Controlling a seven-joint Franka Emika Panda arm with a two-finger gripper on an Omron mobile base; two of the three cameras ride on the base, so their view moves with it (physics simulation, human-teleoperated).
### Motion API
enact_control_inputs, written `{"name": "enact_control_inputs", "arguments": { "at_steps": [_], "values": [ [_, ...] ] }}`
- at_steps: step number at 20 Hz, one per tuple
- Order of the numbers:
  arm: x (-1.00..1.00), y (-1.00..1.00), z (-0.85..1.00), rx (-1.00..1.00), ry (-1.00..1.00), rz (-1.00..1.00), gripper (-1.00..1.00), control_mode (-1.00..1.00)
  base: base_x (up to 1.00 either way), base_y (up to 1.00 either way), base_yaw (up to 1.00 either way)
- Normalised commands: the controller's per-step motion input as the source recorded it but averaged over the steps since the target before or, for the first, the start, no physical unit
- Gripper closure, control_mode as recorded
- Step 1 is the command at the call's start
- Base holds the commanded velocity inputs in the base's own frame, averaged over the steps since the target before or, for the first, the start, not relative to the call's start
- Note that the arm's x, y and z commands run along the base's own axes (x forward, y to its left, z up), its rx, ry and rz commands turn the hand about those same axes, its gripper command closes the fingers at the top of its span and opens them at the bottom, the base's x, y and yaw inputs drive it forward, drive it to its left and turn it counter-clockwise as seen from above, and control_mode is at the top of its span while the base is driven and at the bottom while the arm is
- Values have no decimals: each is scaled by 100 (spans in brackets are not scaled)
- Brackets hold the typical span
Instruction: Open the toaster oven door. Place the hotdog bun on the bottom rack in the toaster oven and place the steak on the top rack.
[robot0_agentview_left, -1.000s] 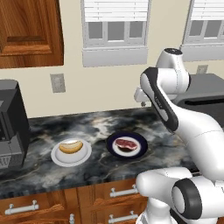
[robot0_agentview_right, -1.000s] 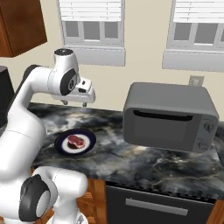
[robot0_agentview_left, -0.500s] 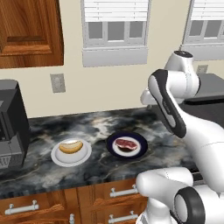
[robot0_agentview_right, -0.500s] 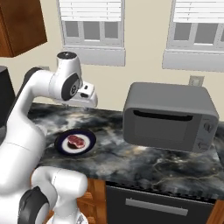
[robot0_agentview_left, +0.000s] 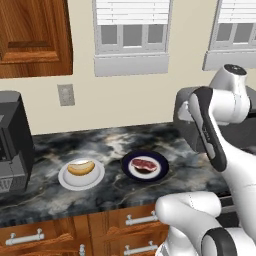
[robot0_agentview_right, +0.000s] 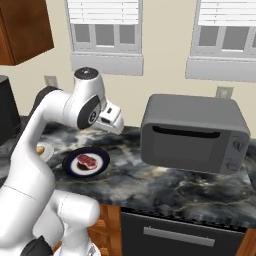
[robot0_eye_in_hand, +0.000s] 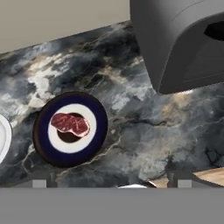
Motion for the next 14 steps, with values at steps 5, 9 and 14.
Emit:
{"name": "enact_control_inputs", "arguments": {
  "at_steps": [5,9,14],
  "values": [
    [-33,-52,0,6,-12,-36,-100,-100,0,0,0],
    [-31,-46,0,10,-13,-36,-100,-100,0,0,0],
    [-26,-51,3,9,-12,-34,-100,-100,0,0,0]
  ]
}}
